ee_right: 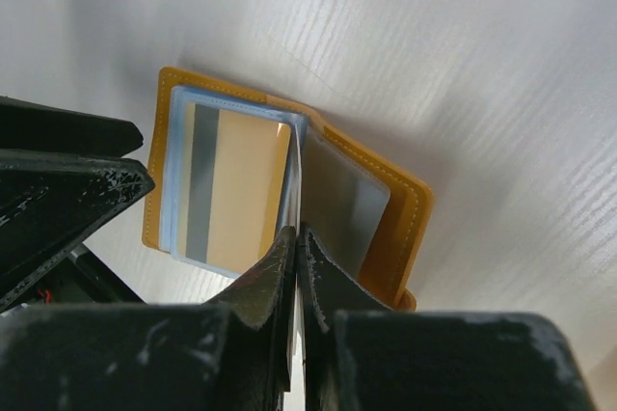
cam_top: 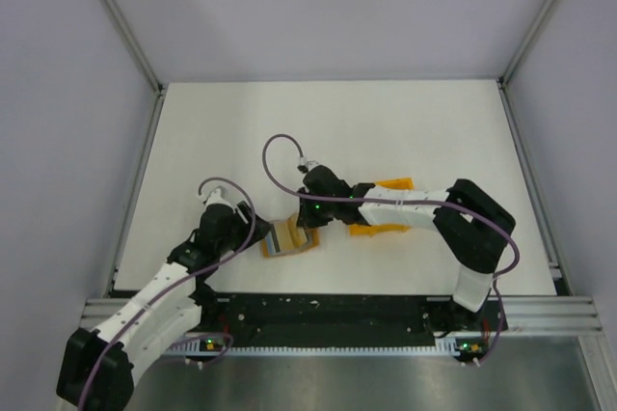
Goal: Put the credit cards into the card holder
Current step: Insert the credit card into the card holder.
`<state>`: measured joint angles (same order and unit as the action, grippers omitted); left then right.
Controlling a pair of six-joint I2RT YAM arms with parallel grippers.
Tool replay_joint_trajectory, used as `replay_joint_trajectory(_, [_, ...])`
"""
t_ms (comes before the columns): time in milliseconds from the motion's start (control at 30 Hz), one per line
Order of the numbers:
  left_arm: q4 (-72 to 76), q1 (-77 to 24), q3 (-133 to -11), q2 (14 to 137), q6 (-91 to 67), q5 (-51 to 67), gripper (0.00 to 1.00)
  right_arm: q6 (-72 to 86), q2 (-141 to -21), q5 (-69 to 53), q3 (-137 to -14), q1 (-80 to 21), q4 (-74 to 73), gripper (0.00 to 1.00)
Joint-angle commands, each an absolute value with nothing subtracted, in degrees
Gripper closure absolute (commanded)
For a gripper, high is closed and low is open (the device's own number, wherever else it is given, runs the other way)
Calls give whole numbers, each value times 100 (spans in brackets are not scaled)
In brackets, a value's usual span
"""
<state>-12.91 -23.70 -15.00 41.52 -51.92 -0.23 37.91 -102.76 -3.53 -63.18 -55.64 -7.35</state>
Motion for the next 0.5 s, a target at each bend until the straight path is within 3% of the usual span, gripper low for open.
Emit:
replay_joint_trajectory(0, [-502, -2355, -1301, 4166, -5097, 439, 37, 3920, -9941, -439, -5951, -5379, -290, 100])
replay_joint_trajectory(267, [456, -2355, -888, 4149, -5264, 1028, 50, 3999, -10151, -685, -5731, -5388, -106, 100])
replay_joint_trajectory(467, [536, -2355, -879, 4113, -5168, 1134, 54, 3964, -10055, -685, -5748, -5388, -88, 100])
